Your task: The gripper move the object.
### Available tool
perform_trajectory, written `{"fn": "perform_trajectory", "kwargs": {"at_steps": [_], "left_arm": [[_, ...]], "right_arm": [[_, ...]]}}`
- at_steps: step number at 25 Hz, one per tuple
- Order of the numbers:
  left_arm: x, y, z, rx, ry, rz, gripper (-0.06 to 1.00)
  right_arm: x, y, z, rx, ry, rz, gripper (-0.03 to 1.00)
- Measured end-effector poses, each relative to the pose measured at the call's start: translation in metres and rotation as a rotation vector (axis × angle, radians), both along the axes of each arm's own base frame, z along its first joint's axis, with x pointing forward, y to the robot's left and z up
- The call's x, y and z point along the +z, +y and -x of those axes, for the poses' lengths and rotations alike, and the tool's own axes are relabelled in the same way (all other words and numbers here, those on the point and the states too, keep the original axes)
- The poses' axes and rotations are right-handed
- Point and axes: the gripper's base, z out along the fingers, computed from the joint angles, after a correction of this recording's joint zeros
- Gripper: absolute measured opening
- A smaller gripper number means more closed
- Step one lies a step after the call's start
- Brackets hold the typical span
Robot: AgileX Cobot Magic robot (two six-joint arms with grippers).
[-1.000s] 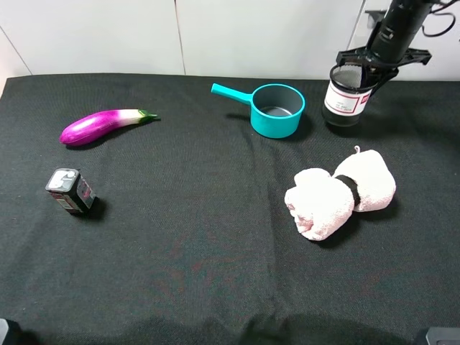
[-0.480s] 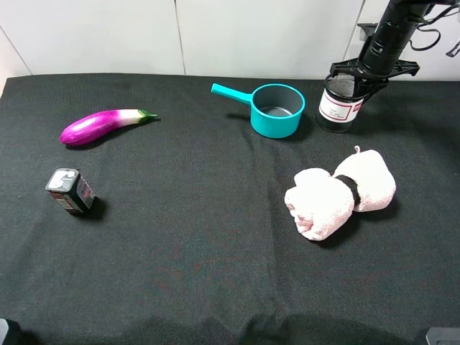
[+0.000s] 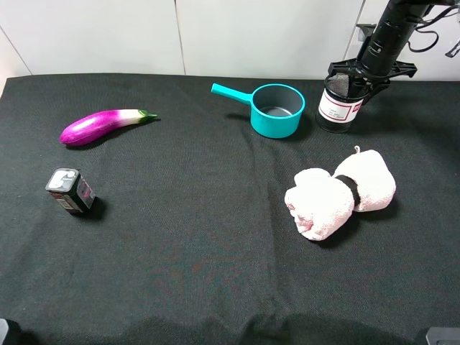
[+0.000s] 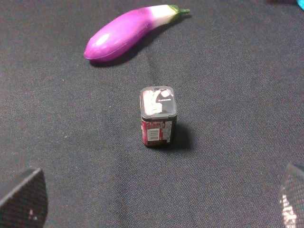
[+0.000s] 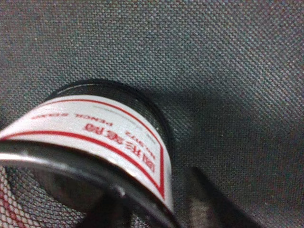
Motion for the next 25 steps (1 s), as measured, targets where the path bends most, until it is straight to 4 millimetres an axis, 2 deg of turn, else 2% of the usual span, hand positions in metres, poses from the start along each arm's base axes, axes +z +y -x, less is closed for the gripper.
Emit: {"fn": "perform_trajectory", "kwargs": {"at_steps": [4,7,16,20,25], "left_arm": [[0.0,0.0,0.0,0.0,0.0,0.0,0.96],[0.0,0.0,0.0,0.0,0.0,0.0,0.96],[0.0,0.0,0.0,0.0,0.0,0.0,0.96],[0.0,0.0,0.0,0.0,0.0,0.0,0.96],[0.0,0.0,0.0,0.0,0.0,0.0,0.96]], "right_arm": [[0.0,0.0,0.001,-0.001,0.006,-0.004,0.53],[0.0,0.0,0.001,-0.001,0.011,-0.004,0.62],[0.002,0.001,0.004,-0.002,0.034,-0.01,0.65],[0.017,0.001,0.007,-0.001,0.027,-0.012,0.65],[0.046,0.001,0.013,0.001,-0.005,-0.015,0.65]]}}
